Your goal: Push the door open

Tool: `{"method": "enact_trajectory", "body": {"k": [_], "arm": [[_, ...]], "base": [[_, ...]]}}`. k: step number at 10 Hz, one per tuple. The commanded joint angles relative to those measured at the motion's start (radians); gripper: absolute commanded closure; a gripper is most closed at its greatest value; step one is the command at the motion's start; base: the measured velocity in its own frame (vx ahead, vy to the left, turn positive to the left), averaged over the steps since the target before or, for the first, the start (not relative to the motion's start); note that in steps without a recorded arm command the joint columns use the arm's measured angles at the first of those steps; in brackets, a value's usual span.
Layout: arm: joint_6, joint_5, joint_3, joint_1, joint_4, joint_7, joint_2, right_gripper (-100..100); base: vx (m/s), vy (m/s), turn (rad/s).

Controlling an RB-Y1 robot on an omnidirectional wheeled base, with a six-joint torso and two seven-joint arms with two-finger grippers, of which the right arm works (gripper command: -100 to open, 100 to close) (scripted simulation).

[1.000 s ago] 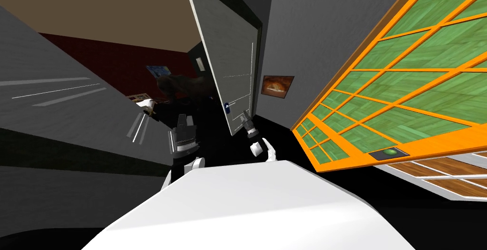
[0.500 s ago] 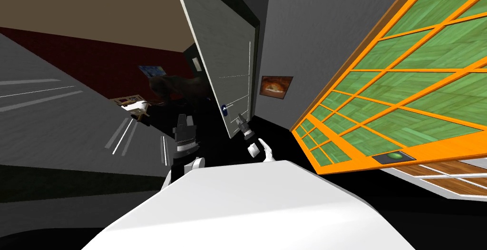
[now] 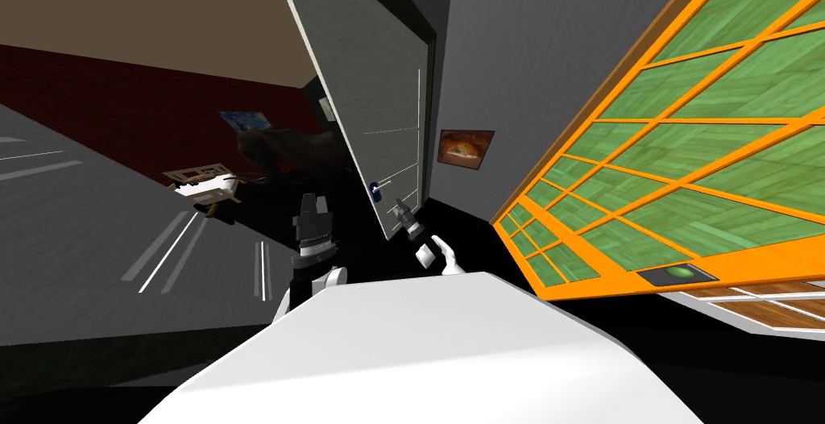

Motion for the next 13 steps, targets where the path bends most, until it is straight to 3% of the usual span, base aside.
{"method": "enact_trajectory", "body": {"k": [1, 11, 13], "arm": [[0.0, -0.002, 0.027, -0.021, 0.043, -0.008, 0.003, -100], [0.035, -0.022, 0.198, -0.169, 0.282, -0.077, 0.005, -100], [0.039, -0.024, 0.219, -0.188, 0.312, -0.085, 0.006, -100]], "base": [[0.147, -0.046, -0.048], [0.167, -0.007, -0.058], [0.153, -0.009, -0.037]]}}
